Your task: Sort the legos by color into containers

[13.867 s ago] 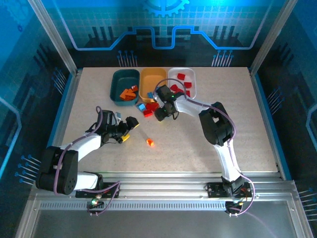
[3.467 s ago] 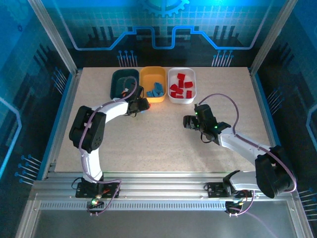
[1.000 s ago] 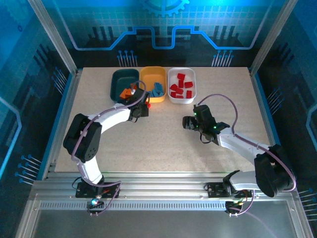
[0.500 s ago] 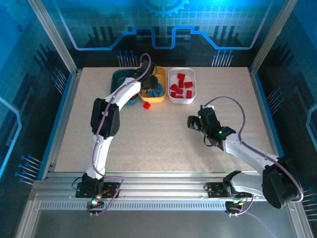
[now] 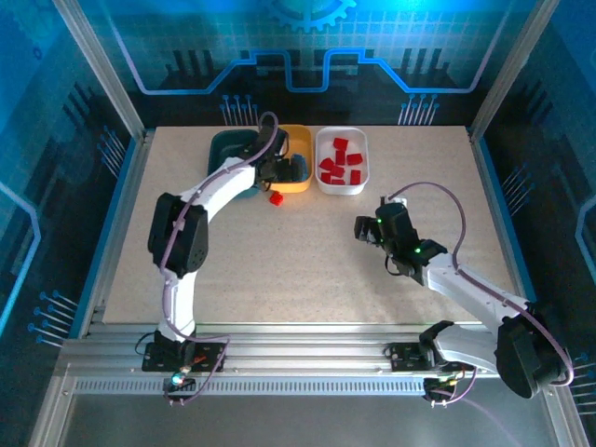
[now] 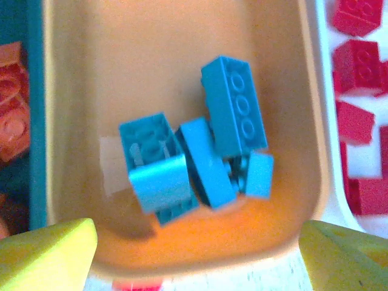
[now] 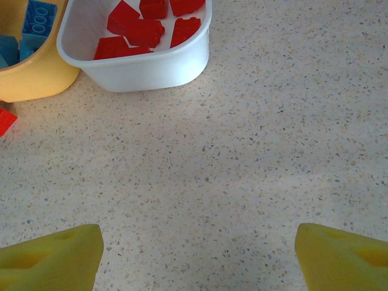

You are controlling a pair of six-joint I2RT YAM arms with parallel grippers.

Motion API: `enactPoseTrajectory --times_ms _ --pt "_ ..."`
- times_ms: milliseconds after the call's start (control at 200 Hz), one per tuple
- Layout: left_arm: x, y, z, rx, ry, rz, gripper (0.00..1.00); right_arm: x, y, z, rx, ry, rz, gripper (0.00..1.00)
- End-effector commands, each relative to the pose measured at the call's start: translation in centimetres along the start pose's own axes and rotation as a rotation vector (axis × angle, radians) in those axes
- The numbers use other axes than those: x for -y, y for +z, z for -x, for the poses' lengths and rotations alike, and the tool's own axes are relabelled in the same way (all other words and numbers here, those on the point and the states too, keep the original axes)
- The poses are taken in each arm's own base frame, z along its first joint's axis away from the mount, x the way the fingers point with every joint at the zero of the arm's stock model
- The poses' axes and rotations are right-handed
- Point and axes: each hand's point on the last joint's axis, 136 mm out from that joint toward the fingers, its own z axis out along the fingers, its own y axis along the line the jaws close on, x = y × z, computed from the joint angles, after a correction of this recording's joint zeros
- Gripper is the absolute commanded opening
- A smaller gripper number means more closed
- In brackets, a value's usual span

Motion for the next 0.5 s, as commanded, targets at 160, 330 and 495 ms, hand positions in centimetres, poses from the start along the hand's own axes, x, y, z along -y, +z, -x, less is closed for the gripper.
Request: enactPoseTrajectory --times_ms 160,330,495 --pt "-1.5 1.4 -5.9 -0.035 0.096 0.112 0.85 0.1 0.5 -0.5 -0.015 0.022 0.001 0.84" --pt "-2.4 3.1 -6.3 -0.059 0.161 0.170 0.84 0.0 0.6 -0.5 -0.020 0.020 0.004 0.84" --pt "-3.4 4.8 -5.9 -0.040 0.211 0.235 0.83 0.0 0.6 -0.5 -0.021 0.018 0.003 0.84"
